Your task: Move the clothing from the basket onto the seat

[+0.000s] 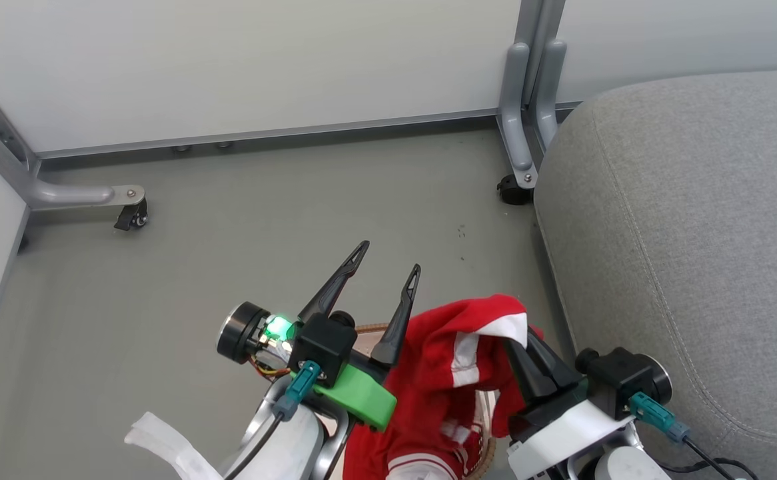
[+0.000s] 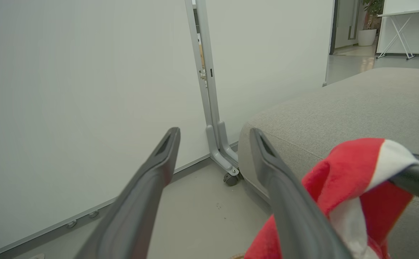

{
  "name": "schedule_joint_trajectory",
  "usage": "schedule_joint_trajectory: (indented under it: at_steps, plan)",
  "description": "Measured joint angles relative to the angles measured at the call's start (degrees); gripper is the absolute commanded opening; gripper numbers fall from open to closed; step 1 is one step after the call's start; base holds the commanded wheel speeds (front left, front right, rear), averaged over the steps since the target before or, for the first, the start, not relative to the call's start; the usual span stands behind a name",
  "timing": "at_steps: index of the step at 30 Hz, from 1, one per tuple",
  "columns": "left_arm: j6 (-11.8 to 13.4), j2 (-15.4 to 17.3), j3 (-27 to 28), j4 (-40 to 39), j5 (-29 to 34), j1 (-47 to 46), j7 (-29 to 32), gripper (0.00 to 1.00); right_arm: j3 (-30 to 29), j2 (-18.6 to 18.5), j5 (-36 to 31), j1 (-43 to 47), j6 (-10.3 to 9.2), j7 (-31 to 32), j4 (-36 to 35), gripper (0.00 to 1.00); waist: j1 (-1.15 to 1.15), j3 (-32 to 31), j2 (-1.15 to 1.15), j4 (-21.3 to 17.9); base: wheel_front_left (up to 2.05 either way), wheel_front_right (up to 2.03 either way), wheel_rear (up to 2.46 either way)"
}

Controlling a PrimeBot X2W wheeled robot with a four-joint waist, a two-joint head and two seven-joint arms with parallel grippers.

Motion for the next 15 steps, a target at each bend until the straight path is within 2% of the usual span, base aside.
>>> schedule_joint_trajectory:
  at_steps: [13, 15]
  plan:
    - [0.0, 0.0, 0.1, 0.3, -1.3, 0.0, 0.0, 1.00, -0.5, 0.0, 0.0, -0.2, 0.00, 0.0, -0.6, 0.00, 0.00, 1.5, 0.00, -0.5, 0.00, 0.00, 0.00]
    - [-0.6, 0.0, 0.4, 0.2, -2.1, 0.0, 0.0, 1.00, -0.8, 0.0, 0.0, -0.6, 0.00, 0.0, -0.8, 0.00, 0.00, 1.8, 0.00, -0.8, 0.00, 0.00, 0.00]
